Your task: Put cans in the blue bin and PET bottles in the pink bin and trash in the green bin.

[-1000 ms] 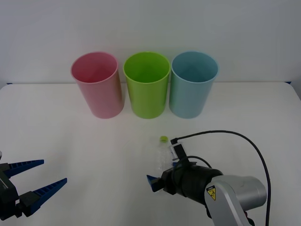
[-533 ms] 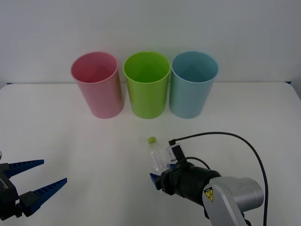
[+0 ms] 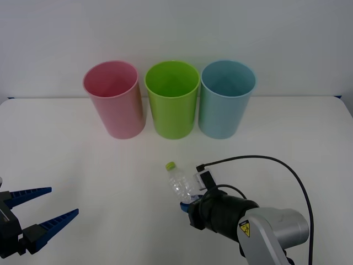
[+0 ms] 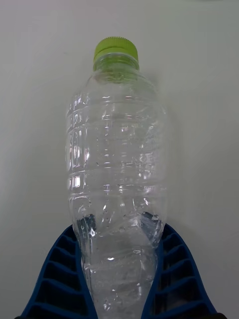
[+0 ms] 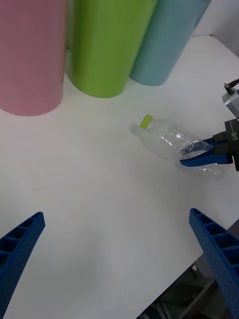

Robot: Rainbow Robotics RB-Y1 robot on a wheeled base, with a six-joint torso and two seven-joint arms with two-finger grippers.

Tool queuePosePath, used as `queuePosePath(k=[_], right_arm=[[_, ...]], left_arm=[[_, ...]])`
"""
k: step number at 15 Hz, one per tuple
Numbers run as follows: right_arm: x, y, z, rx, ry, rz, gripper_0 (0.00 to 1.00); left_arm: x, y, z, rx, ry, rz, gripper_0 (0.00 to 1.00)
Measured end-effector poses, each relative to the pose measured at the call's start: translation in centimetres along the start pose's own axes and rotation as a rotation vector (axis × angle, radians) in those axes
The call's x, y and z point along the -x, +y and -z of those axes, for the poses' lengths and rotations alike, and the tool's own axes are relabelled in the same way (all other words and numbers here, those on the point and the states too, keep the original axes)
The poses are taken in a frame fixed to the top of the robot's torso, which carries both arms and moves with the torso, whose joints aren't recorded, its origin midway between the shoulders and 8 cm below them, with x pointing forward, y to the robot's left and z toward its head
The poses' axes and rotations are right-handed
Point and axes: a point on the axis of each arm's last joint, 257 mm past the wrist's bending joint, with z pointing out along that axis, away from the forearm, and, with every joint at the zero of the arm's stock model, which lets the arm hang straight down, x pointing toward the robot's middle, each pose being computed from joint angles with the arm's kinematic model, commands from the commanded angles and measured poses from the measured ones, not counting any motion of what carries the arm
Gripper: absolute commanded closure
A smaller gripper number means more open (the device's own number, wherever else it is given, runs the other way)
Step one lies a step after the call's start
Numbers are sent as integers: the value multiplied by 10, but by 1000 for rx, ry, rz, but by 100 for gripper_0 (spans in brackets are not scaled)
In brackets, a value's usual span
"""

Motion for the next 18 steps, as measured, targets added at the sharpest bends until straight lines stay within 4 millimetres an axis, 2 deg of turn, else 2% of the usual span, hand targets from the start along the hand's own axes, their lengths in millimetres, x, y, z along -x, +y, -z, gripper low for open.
queuePosePath(k=[6, 9, 13, 18], right_arm=[[0, 1, 0, 4, 0, 4, 100], [21, 7, 7, 60, -65, -6, 100], [57, 12, 39, 148, -171, -5, 100], [87, 14, 85, 259, -285, 1, 100]], left_arm=[[0, 0, 0, 0, 0, 0, 0], [0, 0, 0, 0, 0, 0, 0], [0, 0, 0, 0, 0, 0, 0], [0, 0, 0, 0, 0, 0, 0]])
